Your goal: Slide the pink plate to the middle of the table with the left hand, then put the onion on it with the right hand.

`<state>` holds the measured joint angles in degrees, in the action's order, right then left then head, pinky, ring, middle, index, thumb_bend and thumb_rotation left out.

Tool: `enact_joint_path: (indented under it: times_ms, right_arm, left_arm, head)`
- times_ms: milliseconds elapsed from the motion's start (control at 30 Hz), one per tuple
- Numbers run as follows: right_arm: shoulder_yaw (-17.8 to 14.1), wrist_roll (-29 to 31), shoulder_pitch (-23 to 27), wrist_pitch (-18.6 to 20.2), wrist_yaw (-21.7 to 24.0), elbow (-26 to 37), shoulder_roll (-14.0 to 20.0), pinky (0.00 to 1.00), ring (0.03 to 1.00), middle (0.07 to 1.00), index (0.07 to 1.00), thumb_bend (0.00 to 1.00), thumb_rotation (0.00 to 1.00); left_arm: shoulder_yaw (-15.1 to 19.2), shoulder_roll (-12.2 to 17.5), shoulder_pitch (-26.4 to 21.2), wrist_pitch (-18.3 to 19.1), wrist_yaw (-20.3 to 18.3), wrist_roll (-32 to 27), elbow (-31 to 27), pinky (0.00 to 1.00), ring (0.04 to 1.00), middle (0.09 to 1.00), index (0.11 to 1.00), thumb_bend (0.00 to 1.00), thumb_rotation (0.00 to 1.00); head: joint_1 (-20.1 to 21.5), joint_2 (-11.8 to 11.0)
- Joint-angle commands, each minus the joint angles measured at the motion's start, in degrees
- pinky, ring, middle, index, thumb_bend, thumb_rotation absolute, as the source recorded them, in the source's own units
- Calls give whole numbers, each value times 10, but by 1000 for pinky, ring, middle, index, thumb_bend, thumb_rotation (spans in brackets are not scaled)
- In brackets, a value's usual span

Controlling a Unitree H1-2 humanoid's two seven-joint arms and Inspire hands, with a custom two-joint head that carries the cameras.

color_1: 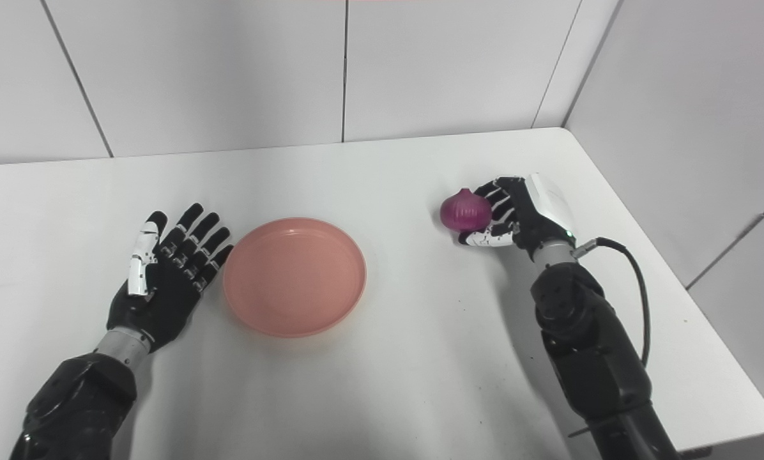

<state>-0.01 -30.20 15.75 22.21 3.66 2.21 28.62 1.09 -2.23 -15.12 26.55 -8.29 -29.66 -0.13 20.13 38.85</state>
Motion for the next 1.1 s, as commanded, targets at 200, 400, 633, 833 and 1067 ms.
enact_joint_path:
  times_ms: [200, 400, 633, 833, 1067]
  right_arm:
    - [-10, 10, 32, -33, -20, 24, -4, 465, 530, 567, 571, 554, 101]
    - [-1, 21, 45, -31, -10, 52, -17, 487, 545, 578, 582, 548, 142]
    - [21, 11, 69, -9, 16, 92, -35, 491, 541, 572, 585, 549, 113]
    - [40, 7, 90, -23, 26, 102, -53, 476, 527, 557, 569, 551, 67]
    - [70, 8, 110, -34, 39, 99, -78, 460, 514, 553, 565, 539, 101]
  left_arm:
    - [-6, 1, -2, 3, 9, 8, -1, 948, 971, 980, 971, 444, 1000]
    - [-7, -4, -2, 3, 11, 13, 0, 945, 968, 977, 964, 448, 1000]
    - [-7, -11, -2, 2, 12, 22, -1, 945, 969, 978, 964, 445, 1000]
    - [-8, -15, -1, 2, 16, 26, -3, 943, 969, 979, 966, 446, 1000]
    - [-7, -23, -1, 2, 17, 27, -4, 952, 972, 983, 972, 443, 1000]
  head:
    - [-5, -2]
    - [-11, -3]
    - [-20, -4]
    - [-27, -4]
    - [-39, -5]
